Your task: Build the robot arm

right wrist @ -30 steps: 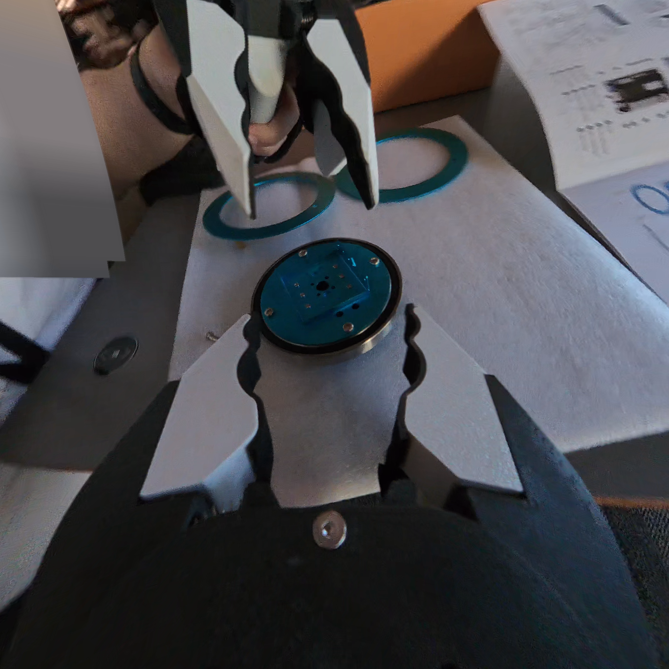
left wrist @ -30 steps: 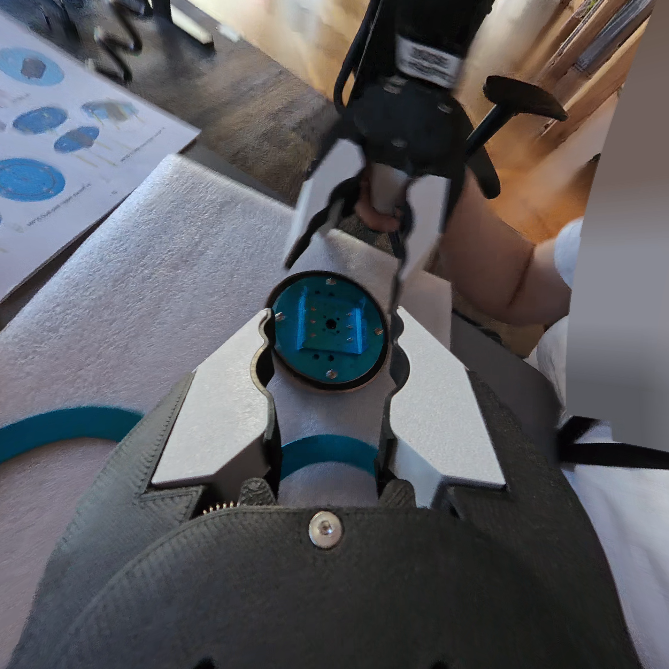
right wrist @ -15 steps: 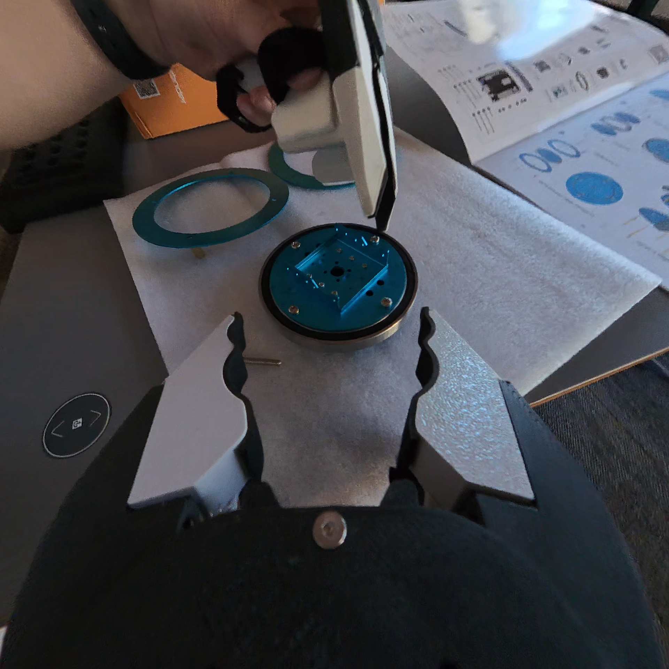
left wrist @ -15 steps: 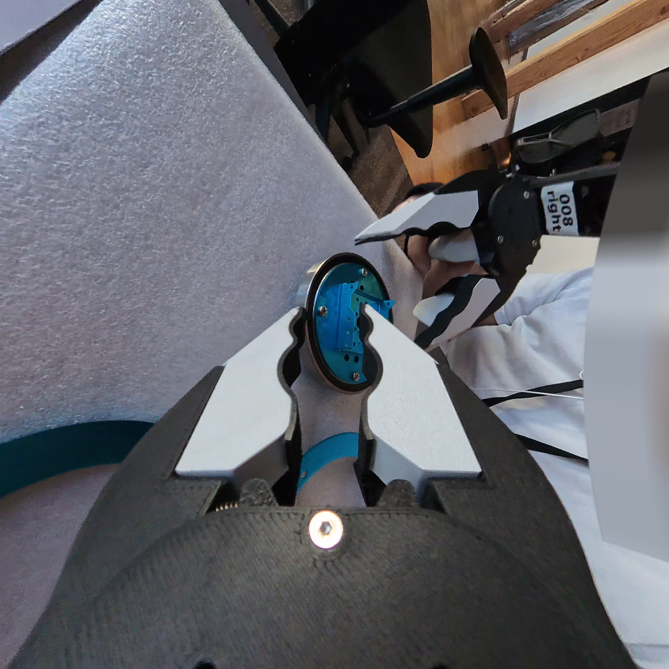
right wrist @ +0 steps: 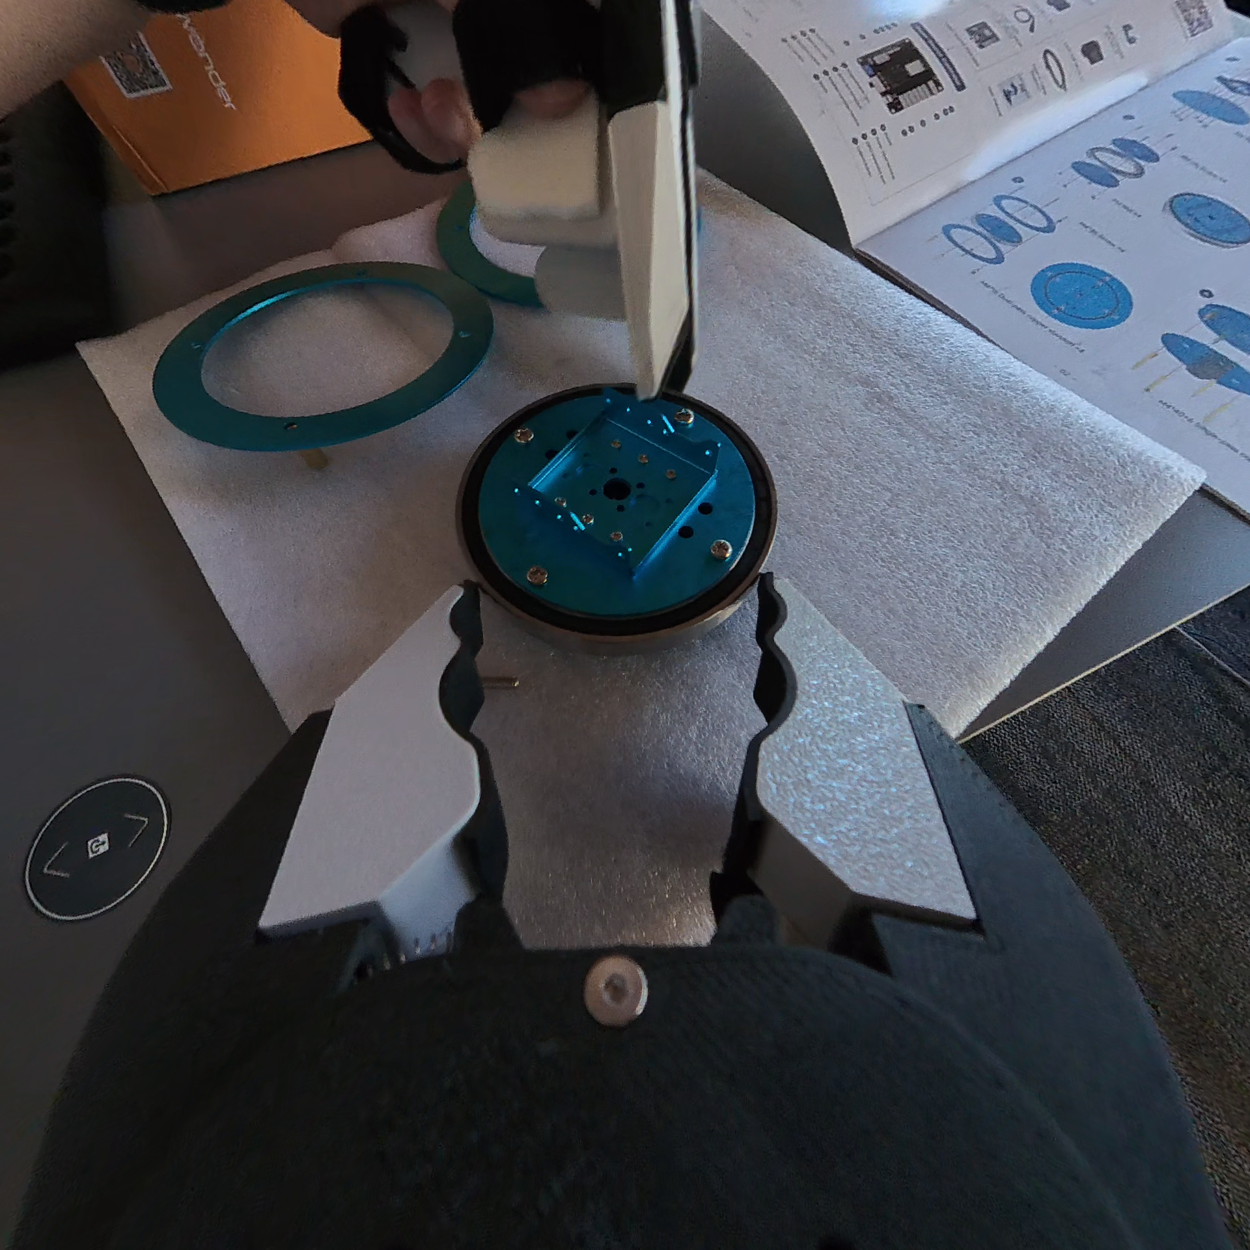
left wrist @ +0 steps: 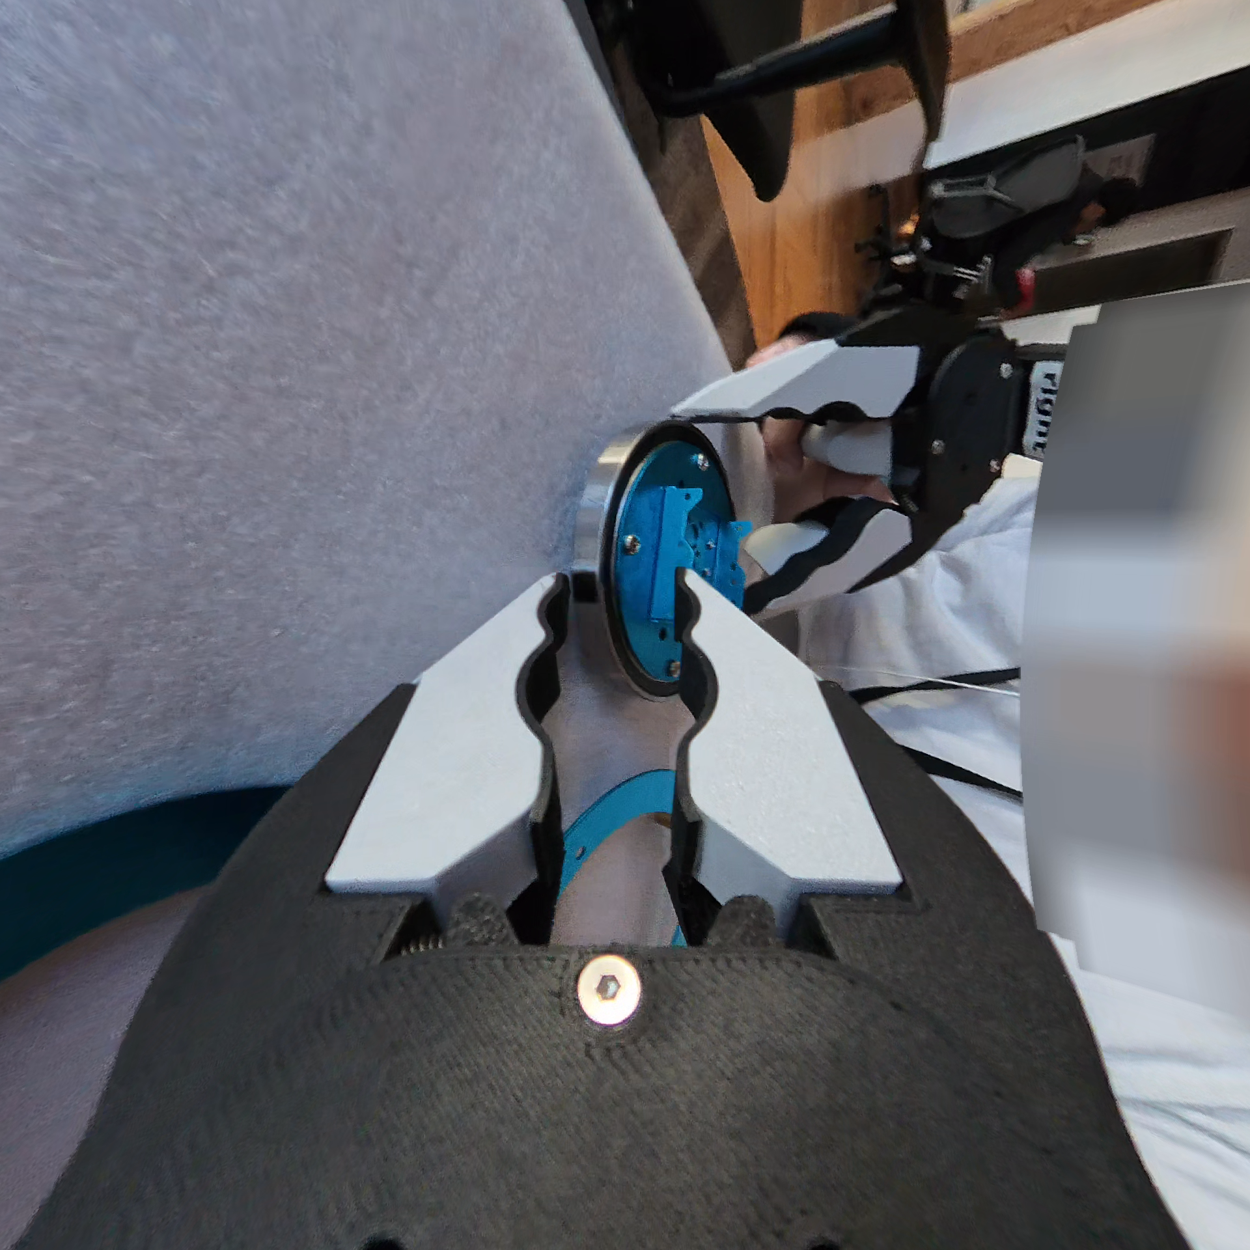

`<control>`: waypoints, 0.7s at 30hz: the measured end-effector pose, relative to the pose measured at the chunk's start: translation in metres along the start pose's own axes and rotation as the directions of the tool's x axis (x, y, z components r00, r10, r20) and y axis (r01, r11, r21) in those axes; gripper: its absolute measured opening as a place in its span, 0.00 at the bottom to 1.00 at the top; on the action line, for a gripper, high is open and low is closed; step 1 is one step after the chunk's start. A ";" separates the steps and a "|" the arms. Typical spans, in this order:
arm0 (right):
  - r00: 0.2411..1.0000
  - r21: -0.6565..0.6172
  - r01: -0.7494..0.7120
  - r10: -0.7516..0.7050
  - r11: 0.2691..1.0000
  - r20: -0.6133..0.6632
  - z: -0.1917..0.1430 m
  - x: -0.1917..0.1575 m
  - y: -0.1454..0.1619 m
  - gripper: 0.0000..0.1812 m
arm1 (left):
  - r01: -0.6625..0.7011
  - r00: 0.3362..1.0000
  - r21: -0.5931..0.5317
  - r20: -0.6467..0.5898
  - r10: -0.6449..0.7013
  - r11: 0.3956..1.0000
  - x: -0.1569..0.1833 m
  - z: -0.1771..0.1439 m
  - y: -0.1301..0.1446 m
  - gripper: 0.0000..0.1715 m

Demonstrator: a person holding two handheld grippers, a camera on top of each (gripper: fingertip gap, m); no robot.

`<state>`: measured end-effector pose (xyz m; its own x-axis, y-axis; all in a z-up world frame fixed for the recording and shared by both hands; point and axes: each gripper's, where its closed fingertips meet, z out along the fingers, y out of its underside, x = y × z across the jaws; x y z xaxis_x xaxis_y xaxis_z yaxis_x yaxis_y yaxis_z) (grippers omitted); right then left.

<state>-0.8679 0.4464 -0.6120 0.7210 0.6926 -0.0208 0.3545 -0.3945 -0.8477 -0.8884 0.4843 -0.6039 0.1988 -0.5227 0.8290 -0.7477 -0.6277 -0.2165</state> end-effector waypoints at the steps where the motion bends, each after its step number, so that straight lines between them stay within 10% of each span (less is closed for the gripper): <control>1: 1.000 0.004 -0.007 0.007 1.000 0.005 0.000 0.000 -0.001 0.45 | 0.022 0.999 -0.011 -0.026 -0.022 1.000 0.001 0.003 0.001 0.15; 21: 0.985 0.162 -0.144 0.126 0.976 0.115 -0.011 -0.013 -0.024 0.36 | 0.144 0.983 0.042 -0.125 -0.137 0.989 0.012 -0.009 0.016 0.07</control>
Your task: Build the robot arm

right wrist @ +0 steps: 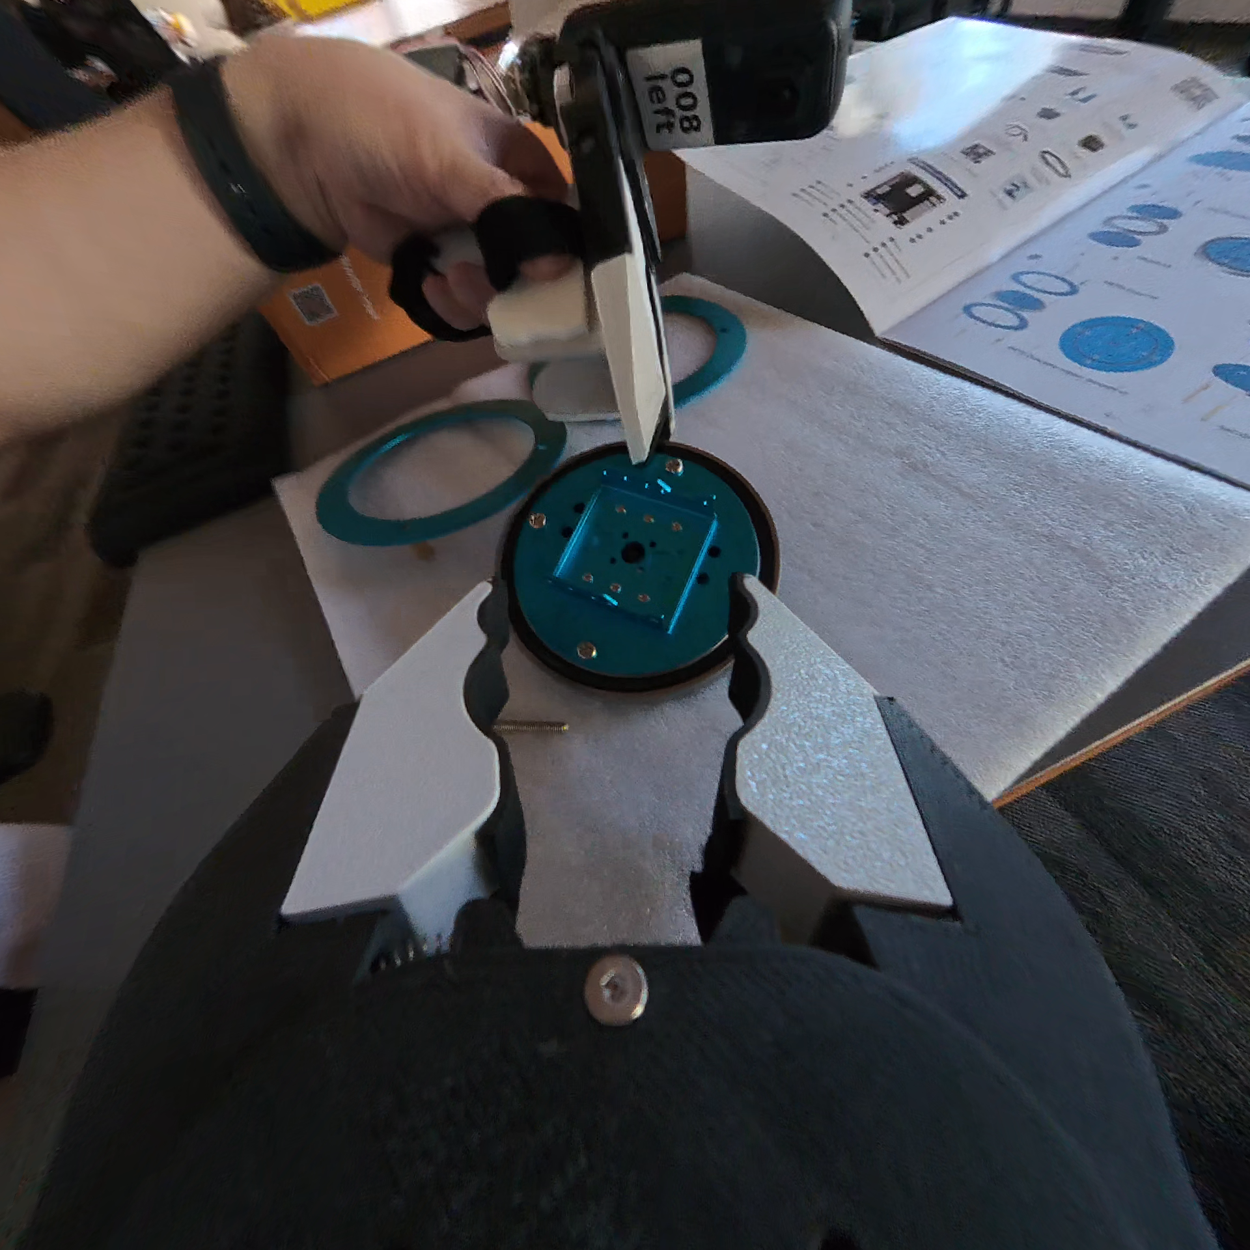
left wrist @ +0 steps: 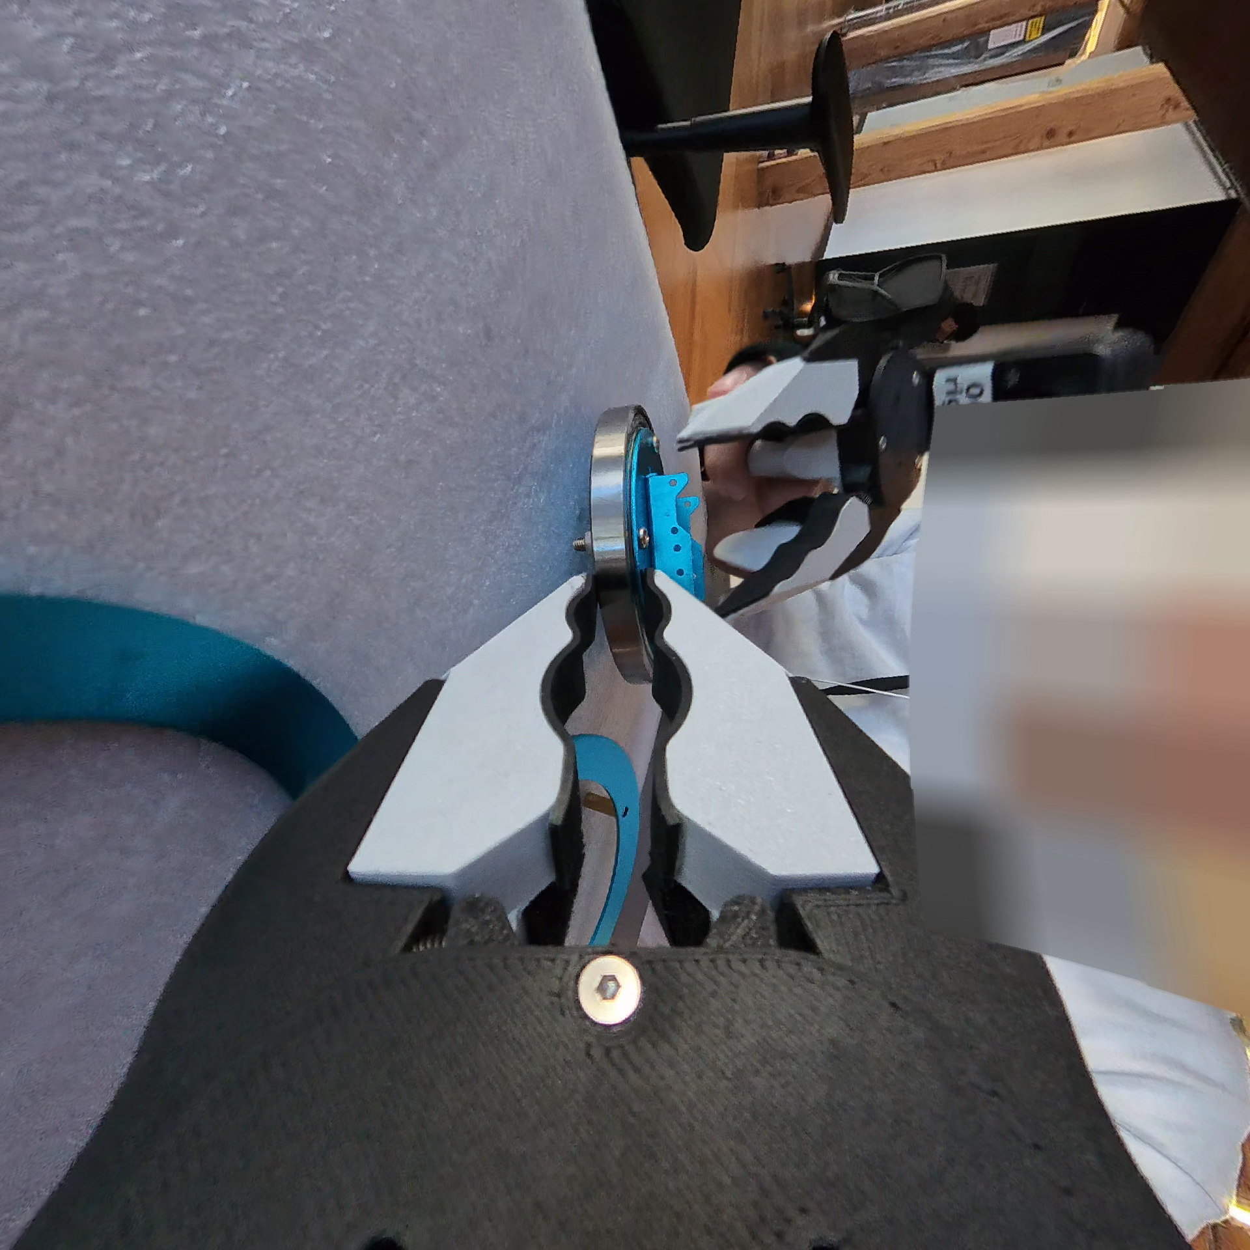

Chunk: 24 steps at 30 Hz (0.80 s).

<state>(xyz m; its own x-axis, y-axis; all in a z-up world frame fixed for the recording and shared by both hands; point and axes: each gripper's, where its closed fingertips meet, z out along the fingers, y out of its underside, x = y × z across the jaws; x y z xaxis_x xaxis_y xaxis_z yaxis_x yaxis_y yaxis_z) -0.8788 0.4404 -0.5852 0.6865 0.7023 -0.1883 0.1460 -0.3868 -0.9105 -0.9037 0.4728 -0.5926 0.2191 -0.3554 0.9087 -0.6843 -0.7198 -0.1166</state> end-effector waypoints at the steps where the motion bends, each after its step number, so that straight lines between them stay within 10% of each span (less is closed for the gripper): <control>1: 0.999 -0.012 0.020 -0.021 1.000 -0.036 0.002 -0.001 0.005 0.34 | -0.001 1.000 0.004 0.001 0.001 1.000 0.000 0.000 0.000 0.07; 12: 1.000 0.019 -0.006 0.007 1.000 -0.003 0.001 -0.008 0.006 0.26 | 0.012 0.998 0.077 0.060 -0.017 0.997 0.007 -0.004 0.024 0.07; 24: 0.987 -0.054 0.121 -0.114 0.991 0.116 0.003 -0.025 0.017 0.50 | 0.040 0.998 0.214 0.038 -0.049 0.976 0.020 0.001 0.056 0.07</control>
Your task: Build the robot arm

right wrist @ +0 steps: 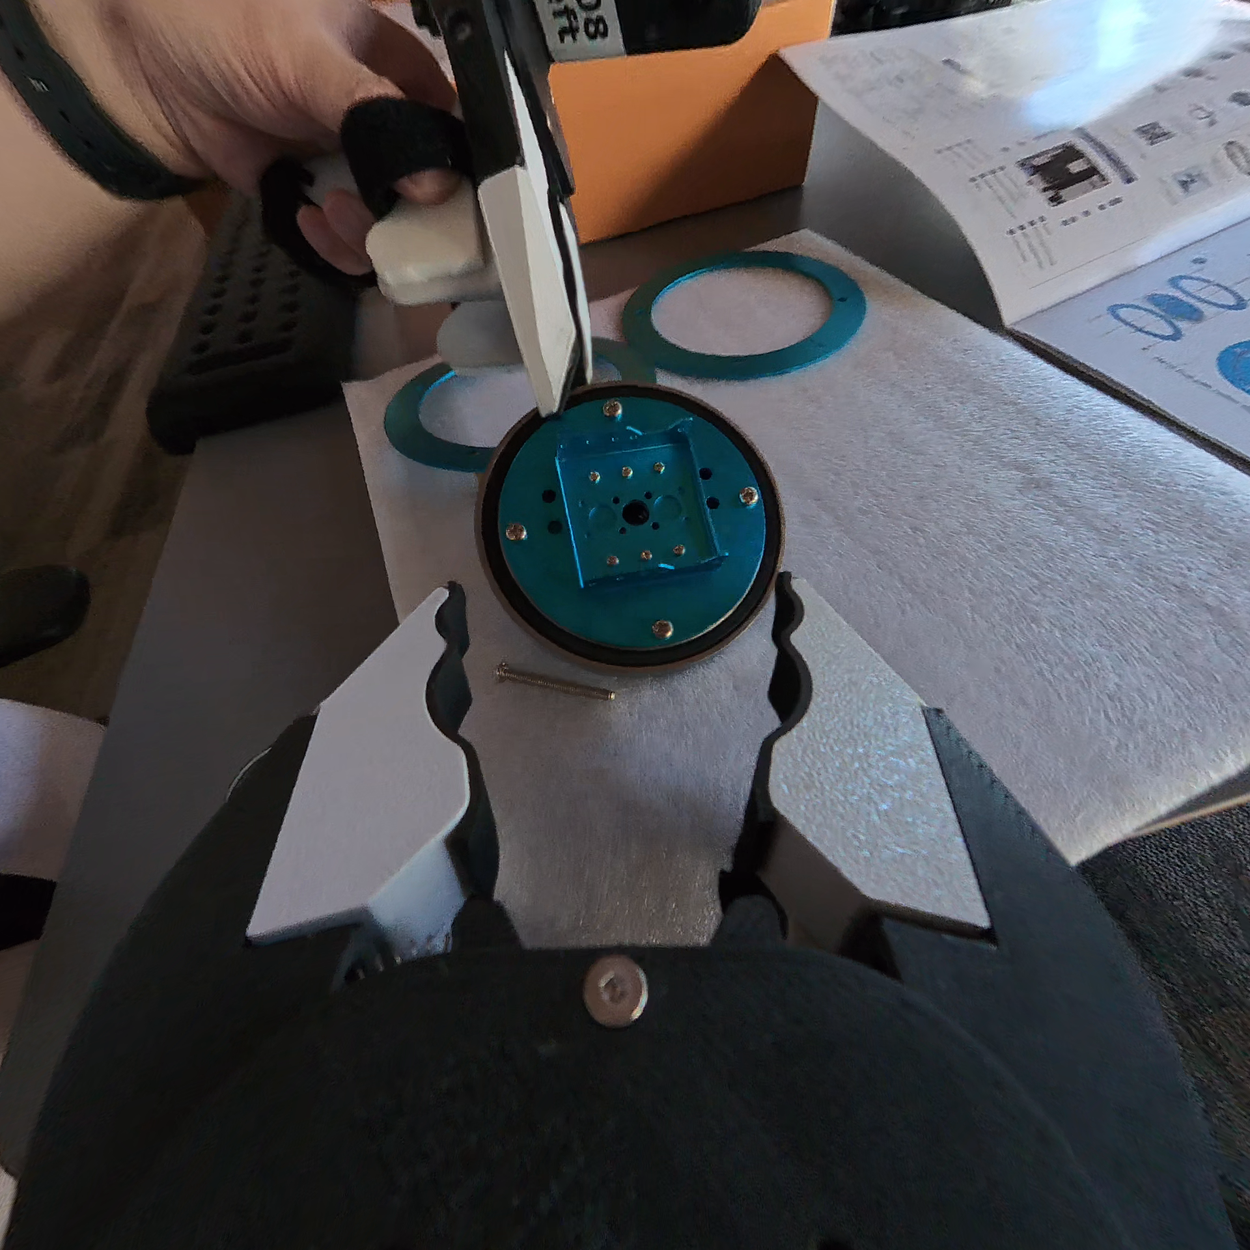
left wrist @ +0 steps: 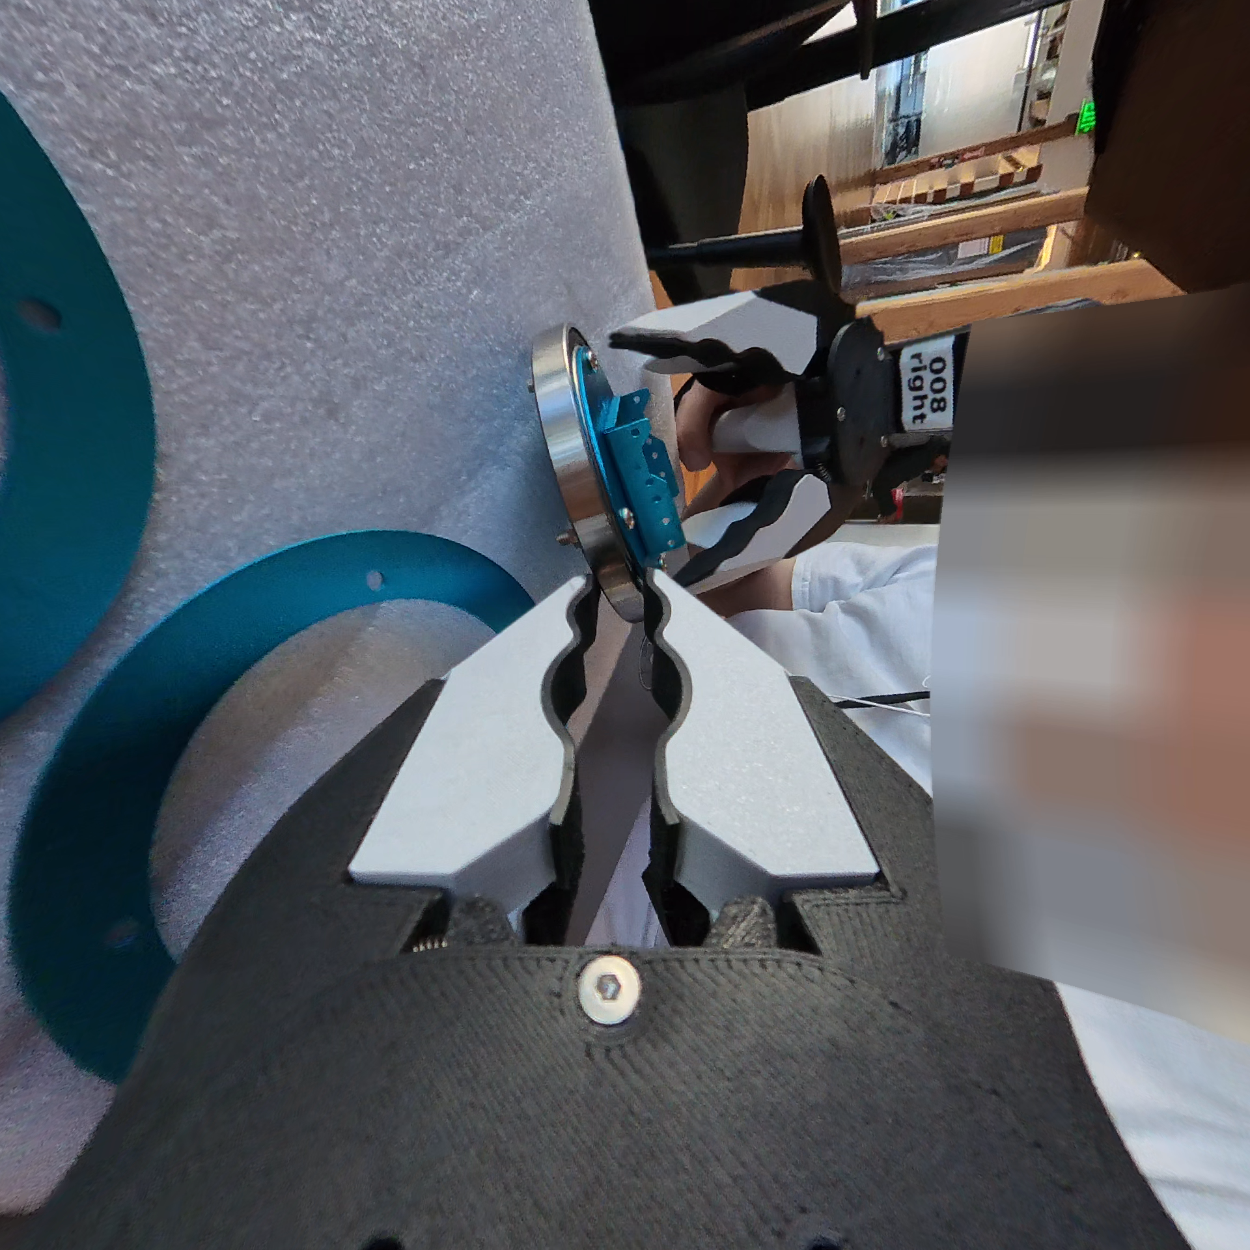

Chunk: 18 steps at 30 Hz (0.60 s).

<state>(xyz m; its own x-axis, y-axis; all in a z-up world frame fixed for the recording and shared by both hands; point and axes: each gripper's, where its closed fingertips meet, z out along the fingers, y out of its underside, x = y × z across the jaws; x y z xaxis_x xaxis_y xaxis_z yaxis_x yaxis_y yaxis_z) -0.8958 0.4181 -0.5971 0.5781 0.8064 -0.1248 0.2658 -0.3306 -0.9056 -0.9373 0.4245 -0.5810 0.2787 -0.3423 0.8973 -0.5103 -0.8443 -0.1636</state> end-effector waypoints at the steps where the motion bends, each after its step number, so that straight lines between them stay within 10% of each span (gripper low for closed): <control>1: 1.000 -0.026 0.013 -0.013 1.000 0.000 0.003 0.001 0.002 0.50 | 0.003 1.000 0.011 -0.007 -0.003 1.000 0.001 0.000 0.000 0.06; 6: 0.975 -0.091 0.174 -0.184 0.981 -0.121 0.004 0.004 0.000 0.50 | 0.020 0.999 0.046 -0.030 -0.019 0.999 0.002 0.001 0.001 0.06; 12: 0.746 -0.087 0.577 -0.567 0.812 -0.350 -0.006 -0.026 -0.010 0.31 | 0.046 0.996 0.059 -0.073 -0.042 0.997 0.006 0.003 0.001 0.06; 18: 0.662 -0.276 0.604 -0.664 0.747 -0.348 0.004 -0.023 -0.003 0.28 | 0.068 0.995 0.032 -0.077 -0.066 0.997 0.007 0.003 0.000 0.06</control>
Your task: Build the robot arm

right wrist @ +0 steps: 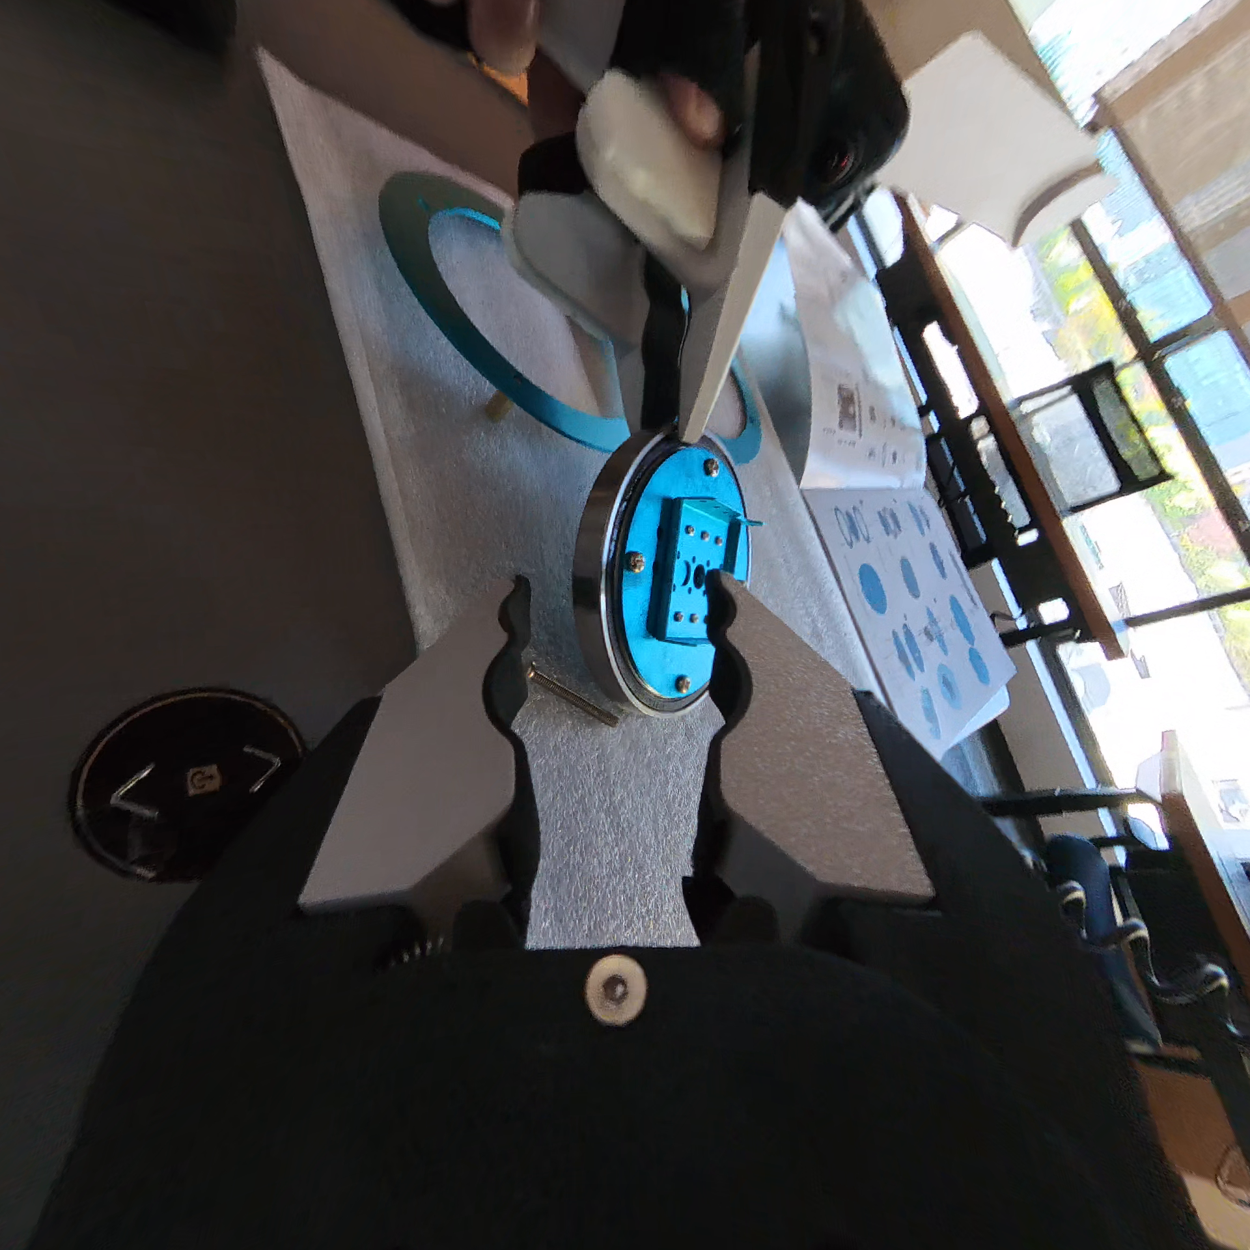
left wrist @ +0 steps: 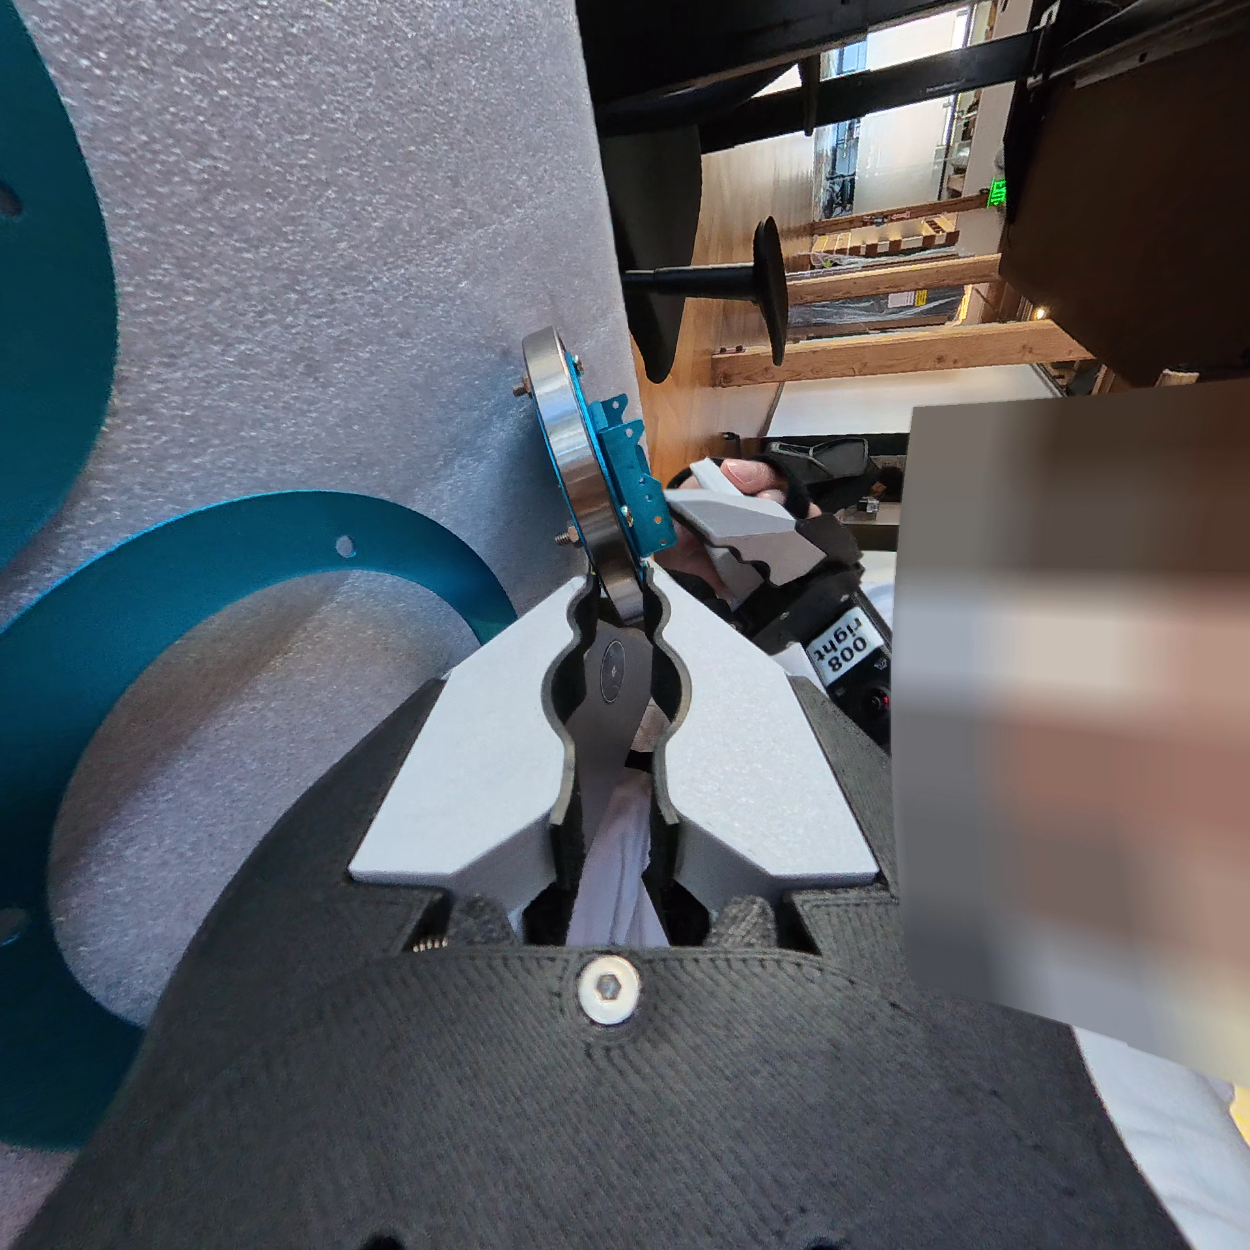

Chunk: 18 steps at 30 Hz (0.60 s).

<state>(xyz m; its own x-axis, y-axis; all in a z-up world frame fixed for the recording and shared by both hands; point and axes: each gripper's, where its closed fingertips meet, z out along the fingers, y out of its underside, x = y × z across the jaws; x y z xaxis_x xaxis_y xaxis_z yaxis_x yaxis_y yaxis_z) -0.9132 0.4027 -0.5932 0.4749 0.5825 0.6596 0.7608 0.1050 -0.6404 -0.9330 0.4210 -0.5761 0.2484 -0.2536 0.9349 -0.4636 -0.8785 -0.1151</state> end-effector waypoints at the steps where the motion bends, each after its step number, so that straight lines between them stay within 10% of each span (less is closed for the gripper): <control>1: 1.000 -0.036 -0.002 0.002 0.999 0.009 0.003 0.000 0.002 0.28 | 0.007 1.000 -0.003 -0.002 -0.007 1.000 0.000 0.000 0.000 0.06; 13: 0.999 -0.244 0.039 -0.029 0.969 0.045 0.008 0.015 0.012 0.18 | 0.024 1.000 -0.098 -0.014 -0.025 0.995 0.017 0.005 0.002 0.06; 18: 0.947 -0.256 0.321 -0.312 0.912 0.077 0.005 0.023 0.012 0.14 | -0.007 0.999 -0.112 -0.048 0.002 0.994 0.022 0.011 0.008 0.07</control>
<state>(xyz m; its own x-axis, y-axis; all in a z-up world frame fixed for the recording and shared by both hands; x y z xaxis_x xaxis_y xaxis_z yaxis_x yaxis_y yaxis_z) -0.8951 0.4212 -0.5876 0.1783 0.5809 0.7942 0.9594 0.0767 -0.2715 -0.9220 0.4040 -0.5598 0.2062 -0.2353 0.9498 -0.5578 -0.8258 -0.0834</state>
